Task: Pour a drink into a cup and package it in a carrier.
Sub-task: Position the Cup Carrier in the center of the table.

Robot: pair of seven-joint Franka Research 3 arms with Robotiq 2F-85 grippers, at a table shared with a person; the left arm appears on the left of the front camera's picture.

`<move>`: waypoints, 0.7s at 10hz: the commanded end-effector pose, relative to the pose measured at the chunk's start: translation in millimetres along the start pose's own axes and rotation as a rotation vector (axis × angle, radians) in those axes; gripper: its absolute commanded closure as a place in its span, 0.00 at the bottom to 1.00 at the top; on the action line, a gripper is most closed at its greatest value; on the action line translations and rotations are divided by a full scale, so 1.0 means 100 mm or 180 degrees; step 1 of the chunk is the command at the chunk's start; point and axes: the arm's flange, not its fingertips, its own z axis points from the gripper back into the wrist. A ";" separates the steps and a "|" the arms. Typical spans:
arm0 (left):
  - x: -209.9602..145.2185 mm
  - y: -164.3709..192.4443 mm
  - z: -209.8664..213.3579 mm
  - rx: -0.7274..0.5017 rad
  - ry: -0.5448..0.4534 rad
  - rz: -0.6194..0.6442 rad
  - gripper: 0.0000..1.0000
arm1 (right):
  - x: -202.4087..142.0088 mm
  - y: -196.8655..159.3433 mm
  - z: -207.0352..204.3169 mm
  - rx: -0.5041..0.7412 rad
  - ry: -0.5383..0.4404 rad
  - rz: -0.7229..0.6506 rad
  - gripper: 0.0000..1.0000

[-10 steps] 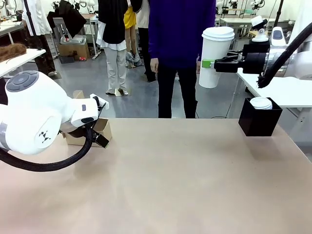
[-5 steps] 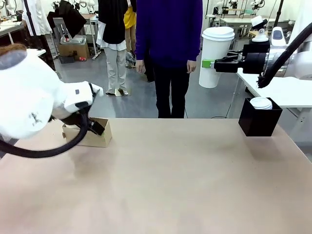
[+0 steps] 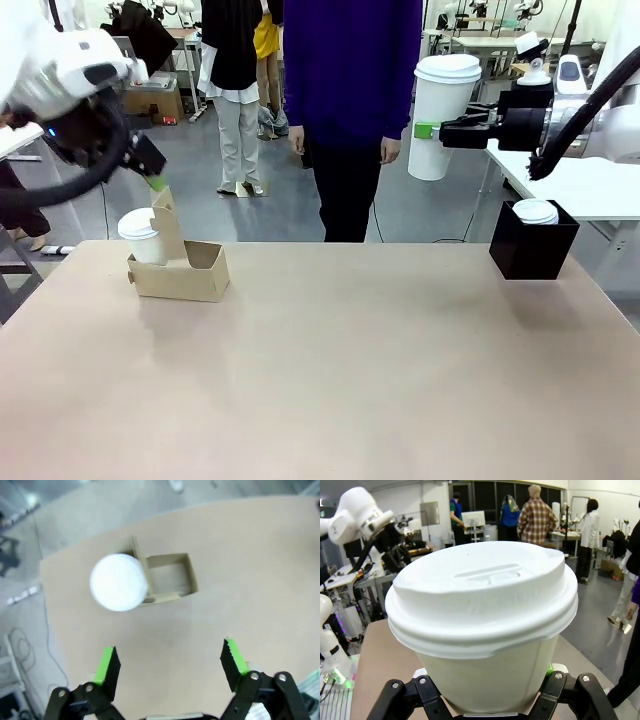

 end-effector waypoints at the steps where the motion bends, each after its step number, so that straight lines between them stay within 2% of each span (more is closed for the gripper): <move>1: 0.37 0.13 -0.22 0.0065 0.0295 0.0312 0.00 | 0.03 0.00 -0.01 0.0027 -0.0030 0.0057 0.19; 4: 0.73 0.18 -0.66 0.0096 0.0580 0.0532 0.00 | 0.03 0.00 -0.01 0.0027 -0.0030 0.0057 0.19; 5: 0.80 0.18 -0.79 0.0123 0.0560 0.0614 0.00 | 0.03 0.00 -0.01 0.0027 -0.0030 0.0057 0.19; 6: 0.82 0.17 -0.83 0.0084 0.0584 0.0635 0.00 | 0.03 0.00 -0.01 0.0027 -0.0030 0.0057 0.19; 7: 0.66 0.23 -0.82 0.0027 0.0540 0.0503 0.00 | 0.03 0.00 -0.01 0.0027 -0.0030 0.0057 0.19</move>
